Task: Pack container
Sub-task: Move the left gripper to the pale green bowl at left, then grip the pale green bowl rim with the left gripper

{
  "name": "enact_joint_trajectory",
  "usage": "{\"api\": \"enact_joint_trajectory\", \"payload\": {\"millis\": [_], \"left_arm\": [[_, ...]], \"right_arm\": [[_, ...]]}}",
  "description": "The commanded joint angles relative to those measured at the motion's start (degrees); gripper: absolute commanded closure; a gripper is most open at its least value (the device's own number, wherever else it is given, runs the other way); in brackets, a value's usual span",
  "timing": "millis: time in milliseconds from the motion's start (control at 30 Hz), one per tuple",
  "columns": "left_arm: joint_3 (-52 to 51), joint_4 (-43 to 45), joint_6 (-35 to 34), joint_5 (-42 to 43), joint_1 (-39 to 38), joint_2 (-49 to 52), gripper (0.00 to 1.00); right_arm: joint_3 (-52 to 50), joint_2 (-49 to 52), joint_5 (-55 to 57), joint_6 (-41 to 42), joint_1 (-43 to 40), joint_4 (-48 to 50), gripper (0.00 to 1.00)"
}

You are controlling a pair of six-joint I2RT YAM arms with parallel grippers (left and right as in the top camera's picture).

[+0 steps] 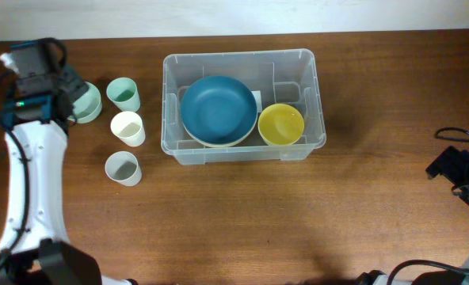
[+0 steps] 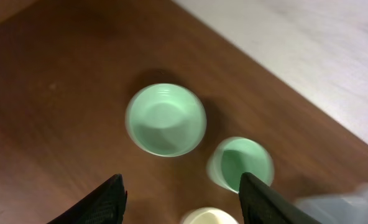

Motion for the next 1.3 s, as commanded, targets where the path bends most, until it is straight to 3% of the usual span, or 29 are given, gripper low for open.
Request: {"api": "enact_joint_trajectory", "payload": {"millis": [0,200,767,1267], "left_arm": [[0.6,-0.1,-1.7,4.7,3.7,4.6,0.41],[0.6,-0.6,-4.5,11.8,8.1,11.8,0.41],[0.6,0.4,-9.4,8.9,8.5,24.0,0.41],[0.6,7.2,-9.6,10.1,8.7,24.8,0.41]], "right_arm": [[-0.2,0.2,-0.2,-0.2,-0.3,0.0,0.01],[-0.2,0.2,-0.2,-0.2,-0.3,0.0,0.01],[-0.2,0.2,-0.2,-0.2,-0.3,0.0,0.01],[-0.2,0.2,-0.2,-0.2,-0.3,0.0,0.01]]}}
